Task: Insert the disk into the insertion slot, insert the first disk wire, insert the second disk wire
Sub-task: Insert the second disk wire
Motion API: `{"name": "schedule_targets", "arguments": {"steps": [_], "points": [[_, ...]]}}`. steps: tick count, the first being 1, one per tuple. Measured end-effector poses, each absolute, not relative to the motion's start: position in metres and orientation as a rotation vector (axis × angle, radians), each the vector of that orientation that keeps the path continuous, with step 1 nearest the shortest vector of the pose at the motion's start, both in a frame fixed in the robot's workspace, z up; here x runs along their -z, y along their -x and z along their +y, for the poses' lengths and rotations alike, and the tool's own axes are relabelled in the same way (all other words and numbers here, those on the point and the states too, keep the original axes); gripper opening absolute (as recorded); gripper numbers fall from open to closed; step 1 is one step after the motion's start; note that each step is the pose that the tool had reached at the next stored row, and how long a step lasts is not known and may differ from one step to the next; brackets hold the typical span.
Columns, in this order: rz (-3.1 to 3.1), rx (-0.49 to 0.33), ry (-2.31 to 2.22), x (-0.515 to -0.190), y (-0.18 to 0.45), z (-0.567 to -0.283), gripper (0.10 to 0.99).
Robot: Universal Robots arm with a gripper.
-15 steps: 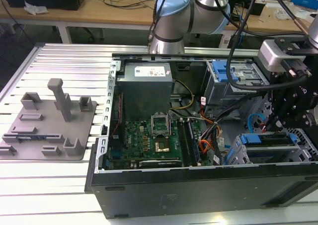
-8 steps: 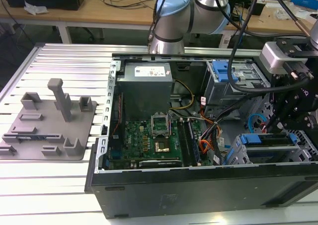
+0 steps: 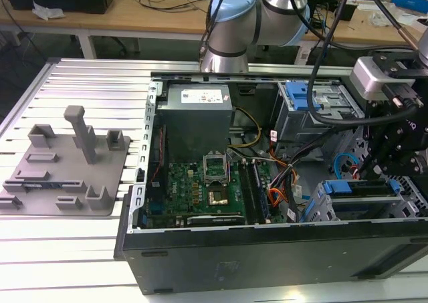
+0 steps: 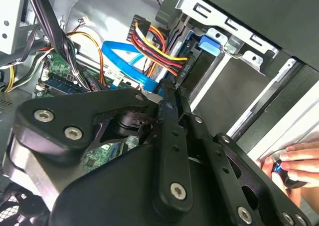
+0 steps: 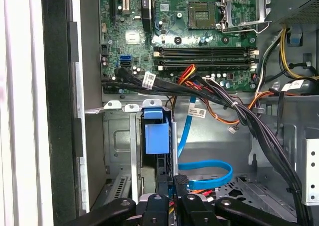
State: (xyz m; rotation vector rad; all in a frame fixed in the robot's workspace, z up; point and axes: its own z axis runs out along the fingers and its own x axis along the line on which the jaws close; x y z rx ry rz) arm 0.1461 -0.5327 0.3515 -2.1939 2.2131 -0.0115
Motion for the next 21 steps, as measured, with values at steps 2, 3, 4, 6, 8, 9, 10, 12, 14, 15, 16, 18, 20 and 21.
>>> {"name": "schedule_targets", "arguments": {"steps": [2, 3, 4, 6, 8, 9, 10, 12, 14, 15, 16, 18, 20, 21], "points": [[2.213, 0.012, 2.195, -0.3512, -0.1462, -0.5336, 0.165], [2.213, 0.012, 2.195, -0.3511, -0.1462, -0.5339, 0.165], [2.212, 0.012, 2.195, -0.3508, -0.1462, -0.5342, 0.165], [2.211, 0.012, 2.196, -0.3504, -0.1465, -0.5346, 0.165], [2.209, 0.011, 2.198, -0.3502, -0.1480, -0.5347, 0.165], [2.209, 0.011, 2.199, -0.3501, -0.1484, -0.5347, 0.165], [2.207, 0.011, 2.201, -0.3499, -0.1485, -0.5348, 0.165], [2.204, 0.011, 2.203, -0.3490, -0.1485, -0.5348, 0.165], [2.201, 0.010, 2.207, -0.3483, -0.1486, -0.5347, 0.165], [2.198, 0.010, 2.210, -0.3477, -0.1486, -0.5347, 0.165], [2.196, 0.009, 2.212, -0.3473, -0.1486, -0.5347, 0.165], [2.188, 0.009, 2.221, -0.3459, -0.1486, -0.5347, 0.165], [2.182, 0.008, 2.228, -0.3444, -0.1486, -0.5347, 0.165], [2.177, 0.007, 2.233, -0.3432, -0.1486, -0.5347, 0.165]]}}
